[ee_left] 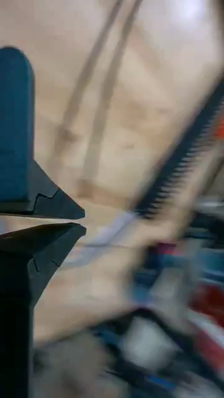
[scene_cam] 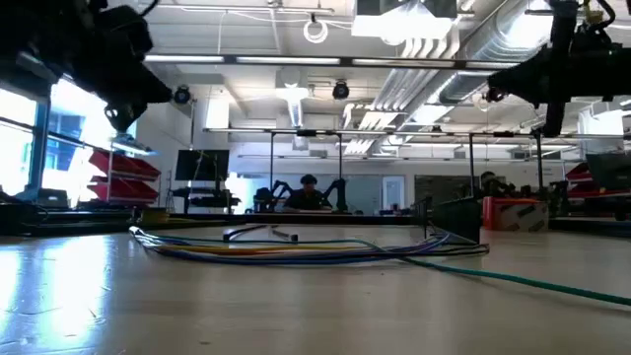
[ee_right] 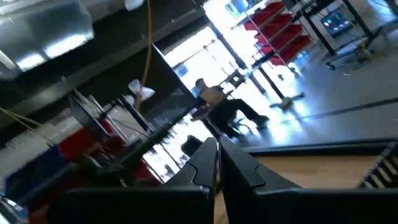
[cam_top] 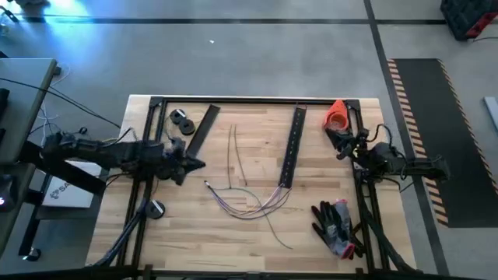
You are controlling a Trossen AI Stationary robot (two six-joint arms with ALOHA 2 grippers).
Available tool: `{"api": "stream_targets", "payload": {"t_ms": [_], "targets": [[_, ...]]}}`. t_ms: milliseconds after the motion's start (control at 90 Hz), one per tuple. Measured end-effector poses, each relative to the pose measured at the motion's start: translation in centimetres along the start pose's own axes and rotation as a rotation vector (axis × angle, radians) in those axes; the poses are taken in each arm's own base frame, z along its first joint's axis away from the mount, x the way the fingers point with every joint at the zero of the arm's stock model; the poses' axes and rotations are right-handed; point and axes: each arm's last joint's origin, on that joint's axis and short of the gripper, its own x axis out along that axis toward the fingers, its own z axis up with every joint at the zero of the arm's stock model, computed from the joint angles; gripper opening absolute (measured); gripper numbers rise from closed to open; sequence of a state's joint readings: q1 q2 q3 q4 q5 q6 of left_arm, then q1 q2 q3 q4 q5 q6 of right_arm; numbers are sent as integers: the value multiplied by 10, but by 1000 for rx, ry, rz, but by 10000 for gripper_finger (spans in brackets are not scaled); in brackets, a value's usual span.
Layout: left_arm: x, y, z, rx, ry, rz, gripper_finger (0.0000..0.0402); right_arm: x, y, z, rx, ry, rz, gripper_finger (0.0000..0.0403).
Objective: Ziptie cables
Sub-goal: Prepare the cables
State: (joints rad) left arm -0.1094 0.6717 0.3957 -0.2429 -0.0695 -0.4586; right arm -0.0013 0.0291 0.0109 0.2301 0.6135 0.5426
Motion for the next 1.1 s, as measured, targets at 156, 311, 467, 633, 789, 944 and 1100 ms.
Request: {"api": "stream_targets", "payload": {"t_ms": [156, 311, 467, 633, 789, 944, 1100], "targets": [[21, -20, 16, 143, 321, 2, 40, 1, -3, -5, 11, 36, -43, 0], [54, -31, 12, 308, 527, -56, 103, 2, -5, -11, 35, 82, -77, 0], [84, -27, -2, 493, 662, -2, 156, 3, -7, -17, 61, 143, -86, 0], [104, -14, -15, 583, 756, 96, 167, 5, -7, -21, 75, 184, -86, 0], [119, -2, -24, 544, 847, 89, 159, 6, -7, -22, 75, 191, -94, 0], [126, 5, -31, 535, 904, 96, 119, 6, -7, -22, 77, 180, -100, 0], [121, 0, -23, 517, 890, 95, 22, 6, -7, -22, 77, 179, -101, 0]]}}
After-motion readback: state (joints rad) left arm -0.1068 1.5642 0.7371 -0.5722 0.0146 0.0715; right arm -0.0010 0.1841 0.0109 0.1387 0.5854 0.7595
